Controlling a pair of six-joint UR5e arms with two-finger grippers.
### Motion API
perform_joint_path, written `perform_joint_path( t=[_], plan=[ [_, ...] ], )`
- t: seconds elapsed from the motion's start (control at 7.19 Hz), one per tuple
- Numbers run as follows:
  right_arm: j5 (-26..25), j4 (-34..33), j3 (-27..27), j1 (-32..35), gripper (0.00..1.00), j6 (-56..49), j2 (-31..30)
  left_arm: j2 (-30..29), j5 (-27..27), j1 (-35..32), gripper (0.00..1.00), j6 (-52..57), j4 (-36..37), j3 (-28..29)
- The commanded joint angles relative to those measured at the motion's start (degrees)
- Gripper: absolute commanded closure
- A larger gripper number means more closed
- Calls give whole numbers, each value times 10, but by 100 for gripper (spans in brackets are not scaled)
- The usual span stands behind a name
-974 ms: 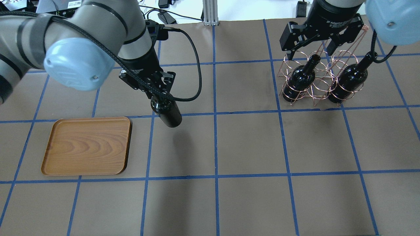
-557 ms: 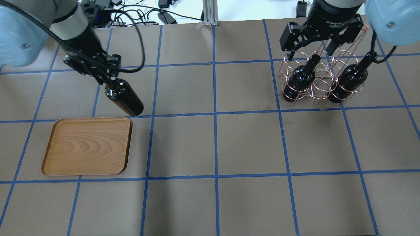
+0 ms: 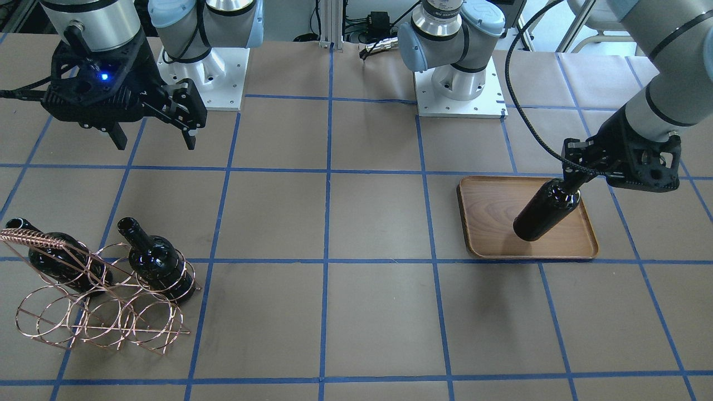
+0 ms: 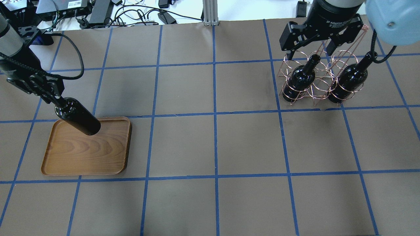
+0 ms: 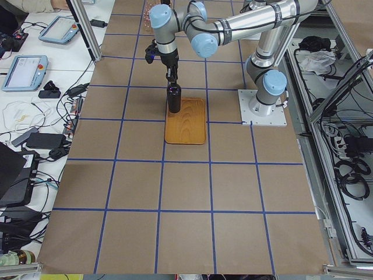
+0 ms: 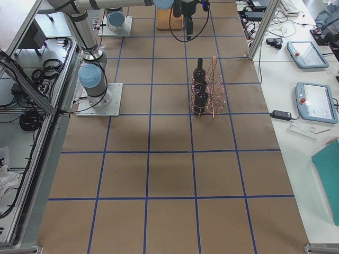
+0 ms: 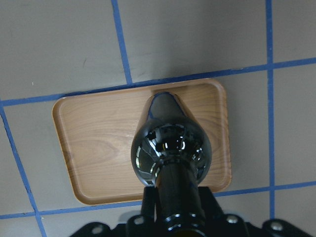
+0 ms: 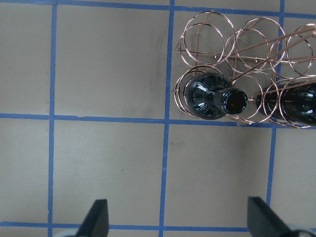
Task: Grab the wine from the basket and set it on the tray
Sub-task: 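Lower the bottle onto the wooden tray and open the left gripper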
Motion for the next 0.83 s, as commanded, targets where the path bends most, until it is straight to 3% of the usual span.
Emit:
perform_joint_path(
  t=[0.0,0.7],
  plan=[
    [-1,0,0,0,0,1,1,-2,18,12,100,7,-1,-19],
    [-2,1,0,0,0,1,1,-6,29,13,100,6,-6,-39]
  ],
)
